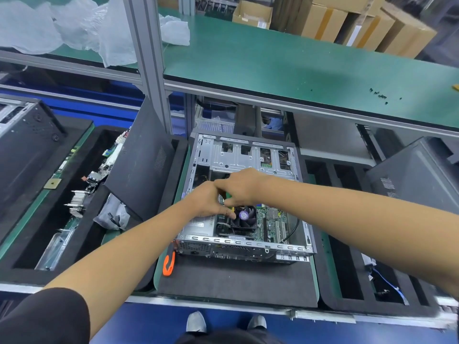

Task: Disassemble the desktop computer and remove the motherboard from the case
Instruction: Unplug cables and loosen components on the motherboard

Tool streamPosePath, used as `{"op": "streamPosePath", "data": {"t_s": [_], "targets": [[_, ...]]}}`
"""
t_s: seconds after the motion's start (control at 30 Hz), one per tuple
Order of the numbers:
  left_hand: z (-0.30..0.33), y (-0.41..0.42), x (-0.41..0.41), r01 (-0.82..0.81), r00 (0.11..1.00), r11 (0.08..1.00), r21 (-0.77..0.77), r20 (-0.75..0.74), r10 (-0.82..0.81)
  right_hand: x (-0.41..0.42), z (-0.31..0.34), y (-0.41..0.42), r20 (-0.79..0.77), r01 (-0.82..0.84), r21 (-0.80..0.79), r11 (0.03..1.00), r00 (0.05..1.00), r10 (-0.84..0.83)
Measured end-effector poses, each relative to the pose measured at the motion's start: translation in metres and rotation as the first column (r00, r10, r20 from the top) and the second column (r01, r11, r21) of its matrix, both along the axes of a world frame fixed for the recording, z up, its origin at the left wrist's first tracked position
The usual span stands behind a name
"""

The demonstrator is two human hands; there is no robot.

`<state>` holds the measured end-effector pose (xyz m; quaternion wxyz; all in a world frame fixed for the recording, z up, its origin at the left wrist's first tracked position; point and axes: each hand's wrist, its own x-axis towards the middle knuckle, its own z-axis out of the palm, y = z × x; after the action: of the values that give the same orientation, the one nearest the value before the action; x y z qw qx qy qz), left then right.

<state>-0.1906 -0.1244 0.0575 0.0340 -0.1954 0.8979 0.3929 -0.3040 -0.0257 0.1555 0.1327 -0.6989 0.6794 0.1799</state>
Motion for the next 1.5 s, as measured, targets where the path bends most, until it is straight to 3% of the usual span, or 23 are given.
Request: {"op": "streamPosePath", "data": {"t_s": [0.1, 0.23, 0.33, 0.53, 0.63, 0.73, 0.83, 0.97, 1.2, 1.4, 1.5], "targets": [[-0.002, 0.000, 0.001, -0.009, 1.000, 1.000, 0.020, -0.001, 0.009, 0.003, 0.000, -0.003, 0.022, 0.036, 0.035, 0.999, 0.999, -0.037], [0.006, -0.001, 0.006, 0.110, 0.984, 0.985, 0.130, -0.151, -0.090, 0.001, 0.004, 0.000, 0.013, -0.055, 0.037, 0.998, 0.998, 0.054], [0.009, -0.006, 0.005, 0.149, 0.986, 0.981, 0.125, -0.089, -0.138, -0.002, 0.006, 0.004, 0.012, -0.178, 0.060, 0.982, 0.984, 0.178], [0.008, -0.002, 0.002, 0.062, 0.997, 0.985, 0.160, 0.038, -0.069, 0.001, 0.014, 0.004, -0.040, -0.406, 0.088, 0.909, 0.911, 0.411], [0.007, 0.000, 0.004, 0.045, 0.999, 0.991, 0.130, 0.012, -0.047, 0.000, 0.014, 0.006, 0.074, -0.306, 0.059, 0.950, 0.950, 0.302], [0.001, 0.000, 0.005, 0.053, 0.998, 0.993, 0.103, -0.047, -0.048, 0.000, 0.011, 0.004, 0.082, -0.305, 0.056, 0.951, 0.950, 0.300], [-0.003, 0.001, 0.005, 0.022, 0.999, 1.000, -0.001, -0.022, -0.022, 0.002, 0.004, 0.004, 0.169, -0.084, -0.027, 0.996, 0.982, 0.087], [-0.006, 0.002, 0.001, 0.020, 0.999, 0.995, -0.094, 0.040, -0.016, 0.004, 0.000, 0.004, 0.104, 0.041, 0.011, 0.999, 0.994, -0.042], [-0.001, -0.002, 0.007, 0.065, 0.994, 0.985, 0.160, -0.103, -0.049, 0.006, 0.003, 0.002, 0.163, -0.026, 0.054, 0.998, 0.986, 0.017], [0.006, -0.008, 0.004, 0.100, 0.995, 0.972, 0.211, -0.026, -0.096, 0.009, 0.011, 0.004, 0.197, -0.231, 0.071, 0.970, 0.957, 0.214], [0.006, -0.009, 0.004, 0.132, 0.991, 0.966, 0.223, -0.032, -0.128, 0.008, 0.012, 0.004, 0.244, -0.196, 0.009, 0.981, 0.951, 0.188]]}}
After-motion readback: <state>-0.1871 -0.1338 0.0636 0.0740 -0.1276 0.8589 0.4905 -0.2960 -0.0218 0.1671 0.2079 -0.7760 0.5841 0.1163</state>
